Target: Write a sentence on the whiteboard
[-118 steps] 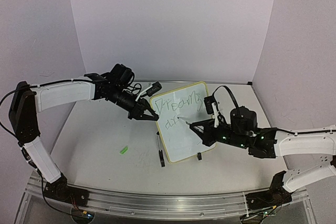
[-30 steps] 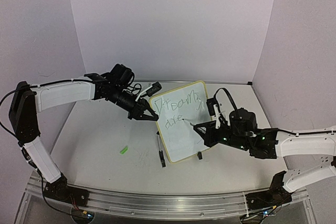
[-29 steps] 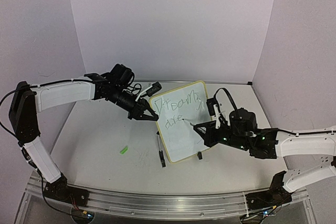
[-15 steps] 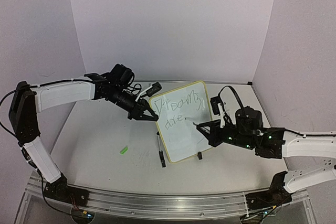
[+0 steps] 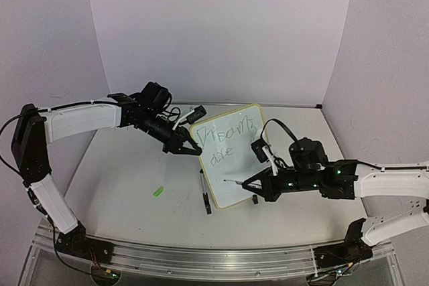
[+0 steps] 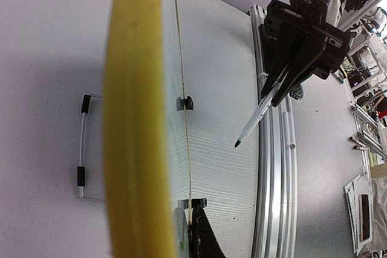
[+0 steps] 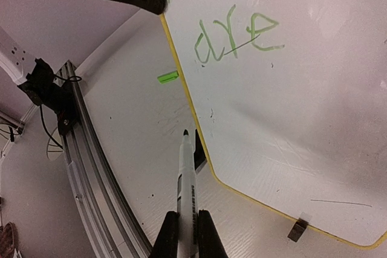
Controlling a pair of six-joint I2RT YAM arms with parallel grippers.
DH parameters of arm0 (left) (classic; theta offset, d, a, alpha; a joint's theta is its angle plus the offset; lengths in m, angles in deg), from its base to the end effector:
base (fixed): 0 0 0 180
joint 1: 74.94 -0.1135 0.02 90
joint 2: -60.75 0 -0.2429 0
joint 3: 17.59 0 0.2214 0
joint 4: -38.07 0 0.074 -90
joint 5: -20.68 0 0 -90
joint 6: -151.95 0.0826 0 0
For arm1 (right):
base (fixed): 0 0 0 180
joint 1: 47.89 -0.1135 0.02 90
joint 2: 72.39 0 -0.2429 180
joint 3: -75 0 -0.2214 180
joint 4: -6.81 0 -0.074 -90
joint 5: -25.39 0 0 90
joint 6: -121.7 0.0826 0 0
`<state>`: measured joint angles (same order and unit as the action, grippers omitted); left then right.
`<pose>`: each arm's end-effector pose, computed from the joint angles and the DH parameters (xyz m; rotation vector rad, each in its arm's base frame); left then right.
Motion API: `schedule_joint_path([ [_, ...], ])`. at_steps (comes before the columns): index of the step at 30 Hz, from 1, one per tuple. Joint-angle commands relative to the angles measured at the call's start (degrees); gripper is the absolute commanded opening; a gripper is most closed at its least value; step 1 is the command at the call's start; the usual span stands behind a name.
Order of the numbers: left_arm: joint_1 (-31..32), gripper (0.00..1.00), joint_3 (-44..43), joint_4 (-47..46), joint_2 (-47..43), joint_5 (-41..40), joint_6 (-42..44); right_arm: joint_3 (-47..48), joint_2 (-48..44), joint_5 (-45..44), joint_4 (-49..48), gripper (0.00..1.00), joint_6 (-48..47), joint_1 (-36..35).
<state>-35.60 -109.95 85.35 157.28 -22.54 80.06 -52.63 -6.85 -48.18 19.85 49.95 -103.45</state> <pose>0.2324 -0.2683 0.2366 1.4627 1.9182 -1.1676 0.1348 0.2379 0.2165 -0.8835 2.0042 1.0671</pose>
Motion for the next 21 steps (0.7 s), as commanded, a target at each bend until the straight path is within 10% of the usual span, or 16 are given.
schedule_joint_path([
  [1,0.83,0.00,-0.53,5.23,1.73,-3.78,2.68,4.01,5.17,4.64,0.10,0.00,-3.33,-0.55],
  [21,0.83,0.00,-0.45,5.19,1.83,-3.72,2.66,9.84,16.18,-3.31,-5.40,0.00,-4.37,-0.76],
])
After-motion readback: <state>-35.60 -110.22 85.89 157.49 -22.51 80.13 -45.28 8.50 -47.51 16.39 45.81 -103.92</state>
